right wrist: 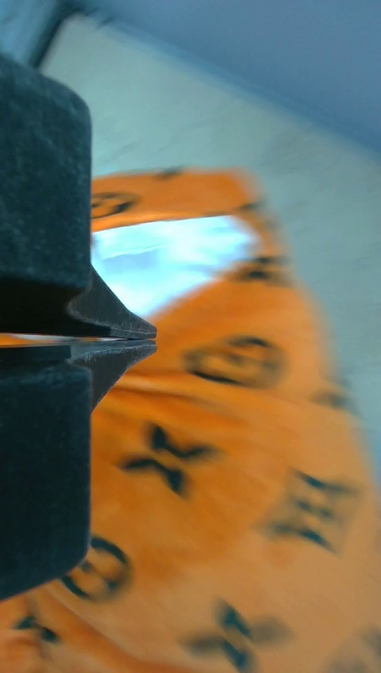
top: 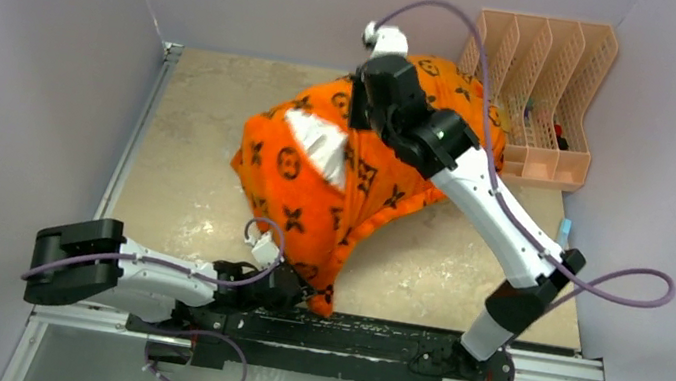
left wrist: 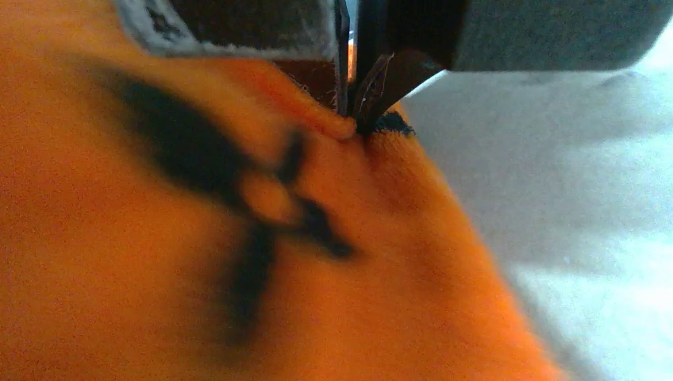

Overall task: Remove the pillowcase from the pillow
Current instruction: Remove the pillow from the pillowcase.

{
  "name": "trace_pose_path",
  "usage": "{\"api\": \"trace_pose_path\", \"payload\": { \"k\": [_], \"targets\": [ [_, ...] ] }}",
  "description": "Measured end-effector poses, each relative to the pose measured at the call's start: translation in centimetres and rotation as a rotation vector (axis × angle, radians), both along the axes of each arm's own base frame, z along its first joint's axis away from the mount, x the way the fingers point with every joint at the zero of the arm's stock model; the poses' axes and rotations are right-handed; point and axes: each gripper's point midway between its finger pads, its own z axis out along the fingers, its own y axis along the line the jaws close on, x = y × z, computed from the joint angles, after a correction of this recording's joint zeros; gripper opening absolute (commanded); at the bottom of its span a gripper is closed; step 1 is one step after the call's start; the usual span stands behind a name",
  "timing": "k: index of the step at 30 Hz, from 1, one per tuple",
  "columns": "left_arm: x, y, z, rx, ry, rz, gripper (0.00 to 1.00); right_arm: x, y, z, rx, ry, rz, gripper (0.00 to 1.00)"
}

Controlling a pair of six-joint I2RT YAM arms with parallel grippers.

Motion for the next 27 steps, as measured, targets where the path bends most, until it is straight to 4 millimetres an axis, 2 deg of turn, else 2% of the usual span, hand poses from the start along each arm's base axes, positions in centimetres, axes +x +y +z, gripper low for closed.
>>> {"api": "trace_pose_path", "payload": {
  "k": [1, 3, 5, 6, 8, 9, 10, 11, 12, 13, 14, 15, 18, 20, 22, 24, 26, 27],
  "targets": [
    [0.0, -0.2, -0.2, -0.015, 0.006, 0.010, 0.00, 0.9, 0.2, 0.9, -0.006, -0.031, -0.013, 0.00],
    [-0.2, -0.9, -0.2, -0.046, 0.032, 0.018, 0.00, 4.1, 0.1, 6.5, 0.089, -0.187, -0.084, 0.00],
    [-0.2, -1.2, -0.1, -0.057, 0.041, 0.020, 0.00, 5.3, -1.9, 12.0, 0.180, -0.320, -0.157, 0.00],
    [-0.2, -1.4, -0.1, -0.057, 0.042, 0.018, 0.00, 5.3, -3.4, 14.7, 0.227, -0.384, -0.194, 0.00],
    [-0.2, -1.7, 0.0, -0.048, 0.043, 0.015, 0.00, 4.2, -6.3, 18.5, 0.298, -0.468, -0.253, 0.00],
    [-0.2, -1.7, 0.3, -0.044, 0.041, 0.015, 0.05, 3.3, -7.3, 19.7, 0.328, -0.496, -0.265, 0.00],
    [-0.2, -1.8, 0.6, -0.030, 0.039, 0.010, 0.15, 2.6, -7.9, 20.1, 0.345, -0.508, -0.266, 0.07],
    [-0.3, -1.6, 0.9, -0.012, 0.039, 0.003, 0.29, 1.7, -8.3, 19.8, 0.368, -0.512, -0.254, 0.19],
    [-0.4, -1.3, 1.0, 0.009, 0.039, -0.006, 0.43, 1.2, -8.3, 18.4, 0.361, -0.488, -0.239, 0.31],
    [-0.6, -0.8, 1.3, 0.030, 0.040, -0.012, 0.51, 0.6, -8.1, 17.2, 0.365, -0.465, -0.216, 0.47],
    [-0.7, -0.4, 1.8, 0.051, 0.033, -0.026, 0.58, 0.3, -7.7, 16.1, 0.366, -0.441, -0.193, 0.56],
    [-0.9, 0.2, 2.4, 0.076, 0.027, -0.039, 0.62, 0.2, -6.8, 14.6, 0.367, -0.409, -0.156, 0.60],
    [-1.2, 2.1, 4.7, 0.131, -0.006, -0.076, 0.66, 0.0, -3.3, 7.9, 0.325, -0.263, -0.023, 0.62],
    [-1.1, 2.5, 7.8, 0.121, -0.045, -0.104, 0.66, -0.4, -0.5, 2.7, 0.278, -0.147, 0.078, 0.63],
    [-0.8, 1.9, 12.3, 0.049, -0.101, -0.123, 0.66, -1.9, 2.0, -2.5, 0.238, -0.019, 0.202, 0.67],
    [-0.4, 1.4, 17.0, -0.040, -0.160, -0.123, 0.66, -4.2, 4.3, -5.0, 0.227, 0.061, 0.322, 0.67],
    [0.0, 1.8, 19.8, -0.085, -0.200, -0.107, 0.66, -6.5, 6.0, -5.6, 0.235, 0.098, 0.426, 0.69],
    [0.1, 2.2, 20.4, -0.088, -0.212, -0.099, 0.66, -7.4, 6.7, -5.4, 0.242, 0.101, 0.468, 0.69]
  ]
}}
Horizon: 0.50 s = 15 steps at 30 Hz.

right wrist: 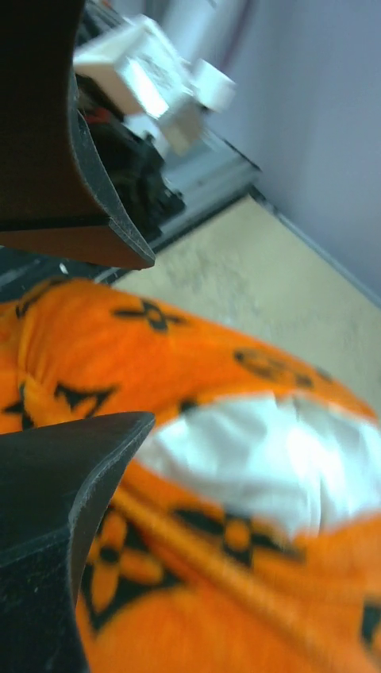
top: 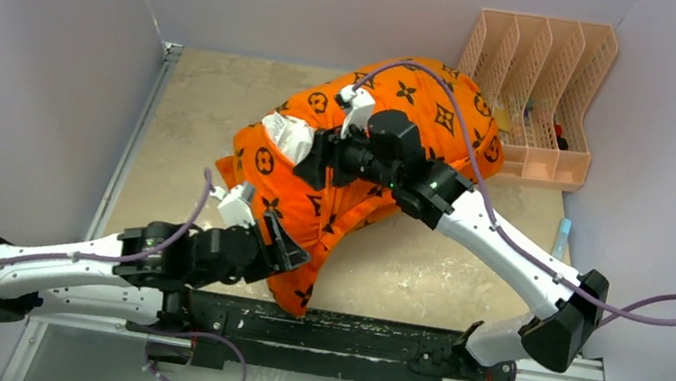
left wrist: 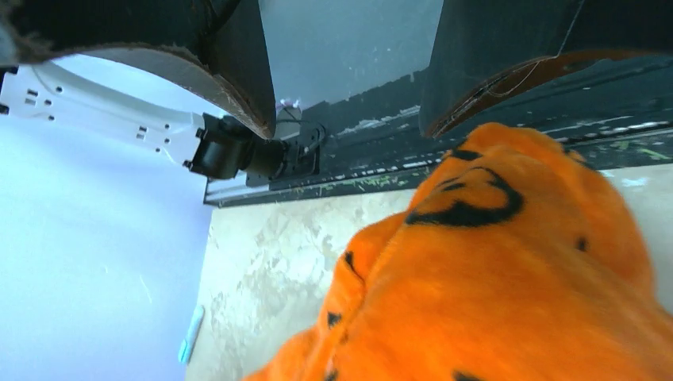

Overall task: Remove the pillowcase from the pillow
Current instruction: Remove the pillow from the pillowcase.

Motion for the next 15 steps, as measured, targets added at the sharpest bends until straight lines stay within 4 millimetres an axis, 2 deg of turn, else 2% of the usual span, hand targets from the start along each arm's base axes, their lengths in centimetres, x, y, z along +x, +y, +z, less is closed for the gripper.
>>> {"api": "trace_pose_path", "payload": {
  "k": [3, 6, 12, 15],
  "targets": [
    [0.6, 2.4, 0.9, 0.036, -0.021, 0.062, 0.66, -2.5, 1.8, 0.9, 0.031, -0.015, 0.107, 0.70],
    [1.4, 5.0, 1.3, 0.077, -0.031, 0.156, 0.65, -3.4, 2.6, 0.7, 0.029, -0.016, 0.142, 0.67],
    [2.8, 10.2, 2.1, 0.116, -0.069, 0.337, 0.62, -0.9, 4.2, -1.6, -0.040, -0.001, 0.099, 0.73],
    [3.3, 11.4, 2.3, 0.173, -0.087, 0.384, 0.64, 0.5, 4.5, -3.4, -0.102, 0.003, 0.079, 0.66]
  ]
}}
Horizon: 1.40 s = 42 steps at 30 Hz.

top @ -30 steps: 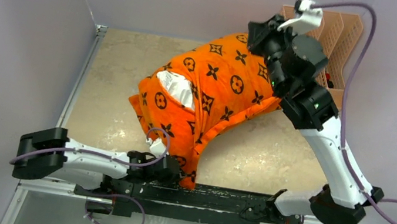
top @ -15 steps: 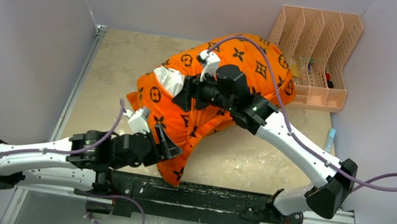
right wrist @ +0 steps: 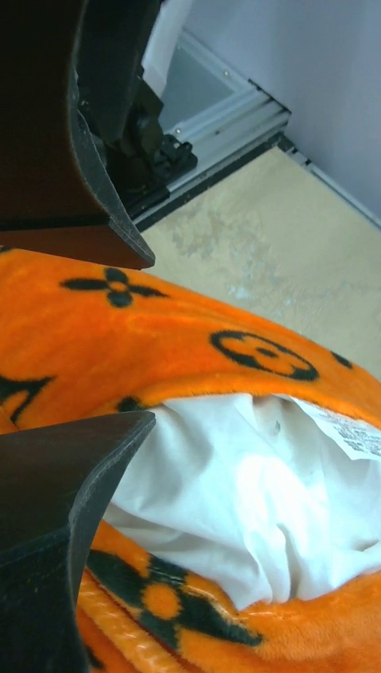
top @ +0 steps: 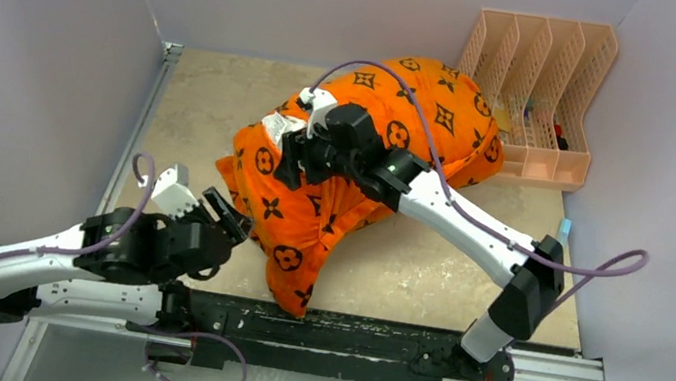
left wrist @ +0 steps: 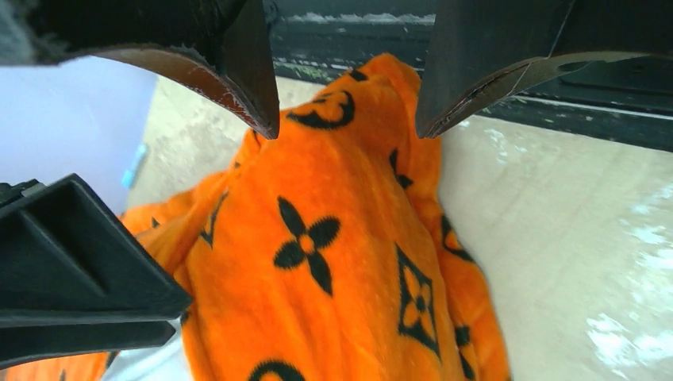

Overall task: Remove the pillowcase from the pillow
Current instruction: Remove the pillow from the pillowcase.

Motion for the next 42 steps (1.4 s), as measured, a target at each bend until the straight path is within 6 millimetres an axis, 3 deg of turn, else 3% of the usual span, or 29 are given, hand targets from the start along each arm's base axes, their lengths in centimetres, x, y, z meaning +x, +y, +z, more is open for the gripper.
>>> {"api": "trace_pose_path", "payload": {
  "k": [1, 3, 5, 7, 11, 13, 14, 15, 18, 20, 24, 26, 28, 29, 31, 34, 36, 38, 40, 42],
  "targets": [
    [0.2, 0.1, 0.1, 0.034, -0.003, 0.013, 0.64, 0.3, 0.1, -0.5, -0.020, 0.004, 0.001, 0.62],
    [0.8, 0.0, 0.7, 0.107, -0.015, 0.035, 0.64, 0.7, 0.4, -1.3, -0.042, 0.010, 0.009, 0.41],
    [1.3, -0.4, 1.5, 0.135, -0.036, 0.048, 0.64, 0.7, 0.5, -2.1, -0.058, 0.015, 0.024, 0.37],
    [1.8, -0.4, 2.2, 0.148, -0.062, 0.063, 0.65, 0.4, 0.2, -3.1, -0.063, 0.029, 0.028, 0.20],
    [2.2, 0.2, 3.3, 0.179, -0.105, 0.053, 0.66, -1.4, -0.9, -5.1, -0.051, 0.070, 0.057, 0.21],
    [2.4, 0.1, 3.9, 0.212, -0.116, 0.042, 0.66, -2.5, -1.3, -5.4, -0.036, 0.083, 0.085, 0.12],
    [2.7, -0.2, 4.0, 0.238, -0.118, 0.039, 0.65, -2.9, -1.3, -5.3, -0.029, 0.085, 0.098, 0.01],
    [3.1, -0.5, 4.0, 0.277, -0.111, 0.037, 0.65, -3.5, -1.3, -5.3, -0.017, 0.085, 0.115, 0.00],
    [6.0, -0.1, 2.8, 0.369, -0.018, 0.086, 0.61, -5.2, -1.1, -5.6, 0.001, 0.099, 0.162, 0.00],
    [9.3, 1.9, 1.3, 0.395, 0.087, 0.162, 0.62, -7.0, -1.4, -6.5, -0.005, 0.115, 0.193, 0.00],
    [13.2, 6.4, -0.9, 0.330, 0.217, 0.231, 0.61, -10.6, -2.7, -8.4, -0.017, 0.165, 0.244, 0.00],
    [14.0, 7.2, -1.7, 0.289, 0.246, 0.214, 0.62, -11.1, -3.0, -8.7, -0.026, 0.173, 0.242, 0.13],
    [14.6, 6.5, -2.6, 0.247, 0.263, 0.155, 0.64, -10.8, -3.3, -8.3, -0.028, 0.153, 0.215, 0.38],
    [14.8, 5.9, -3.0, 0.229, 0.264, 0.123, 0.64, -10.5, -3.5, -7.8, -0.028, 0.137, 0.197, 0.44],
    [14.9, 5.0, -3.3, 0.199, 0.262, 0.077, 0.64, -9.7, -3.8, -6.0, -0.024, 0.092, 0.162, 0.49],
    [15.8, 4.6, -3.2, 0.150, 0.253, 0.046, 0.64, -7.4, -3.2, -1.6, -0.005, -0.017, 0.107, 0.60],
    [16.4, 4.8, -3.5, 0.119, 0.254, 0.052, 0.64, -5.3, -2.4, 1.7, 0.024, -0.094, 0.072, 0.62],
    [16.8, 5.2, -4.1, 0.088, 0.259, 0.063, 0.65, -3.3, -1.7, 3.8, 0.042, -0.146, 0.047, 0.63],
    [16.7, 5.4, -4.5, 0.064, 0.264, 0.064, 0.64, -1.3, -1.0, 4.3, 0.038, -0.163, 0.029, 0.60],
    [16.6, 5.2, -4.6, 0.042, 0.270, 0.055, 0.64, 0.2, -0.4, 3.0, 0.007, -0.153, 0.025, 0.58]
  ]
}}
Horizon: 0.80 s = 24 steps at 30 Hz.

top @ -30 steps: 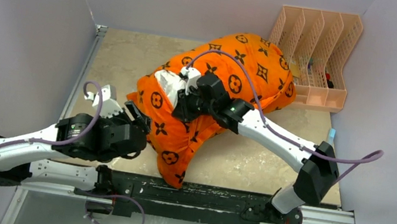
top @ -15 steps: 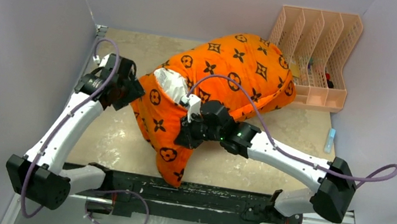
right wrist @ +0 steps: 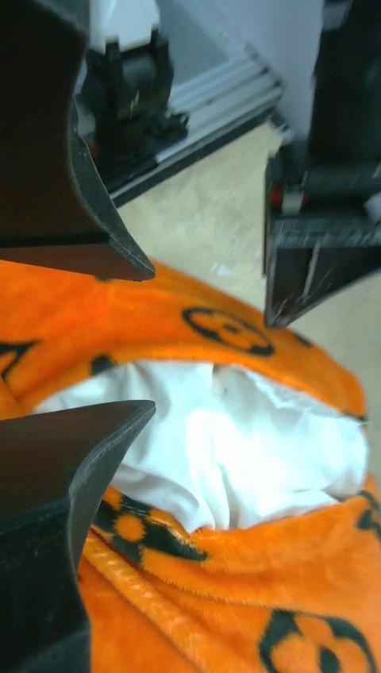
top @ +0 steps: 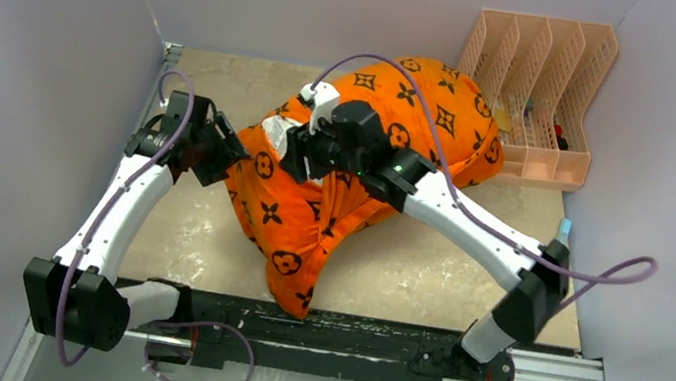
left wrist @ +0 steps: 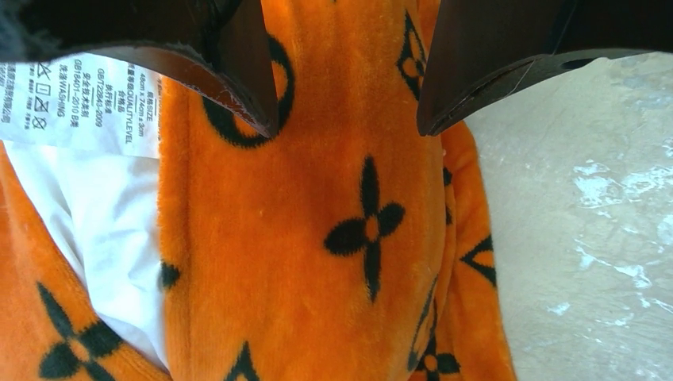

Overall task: Remove the pillowcase from the pillow
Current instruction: Remove the pillow from the pillowcase.

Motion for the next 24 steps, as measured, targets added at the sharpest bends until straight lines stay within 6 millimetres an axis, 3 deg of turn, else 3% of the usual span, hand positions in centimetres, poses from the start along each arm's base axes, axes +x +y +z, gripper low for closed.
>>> {"api": "trace_pose_path", "payload": {
  "k": [4, 7, 12, 21, 24],
  "targets": [
    [-0.2, -0.3, 0.2, -0.025, -0.016, -0.014, 0.65, 0.6, 0.6, -5.8, -0.123, 0.097, 0.042, 0.50],
    [-0.5, -0.5, 0.1, -0.040, -0.025, -0.018, 0.65, -0.9, 1.0, -9.0, -0.166, 0.163, 0.109, 0.30],
    [-0.5, -1.2, -0.2, -0.082, -0.027, -0.026, 0.66, -4.3, 1.4, -11.0, -0.179, 0.194, 0.194, 0.07],
    [-1.5, -3.2, 0.9, -0.242, -0.099, -0.040, 0.66, -7.8, 1.2, -13.3, -0.175, 0.168, 0.170, 0.09],
    [-1.8, -3.5, 1.1, -0.264, -0.116, -0.050, 0.57, -7.9, 1.2, -13.4, -0.155, 0.174, 0.153, 0.09]
  ]
}}
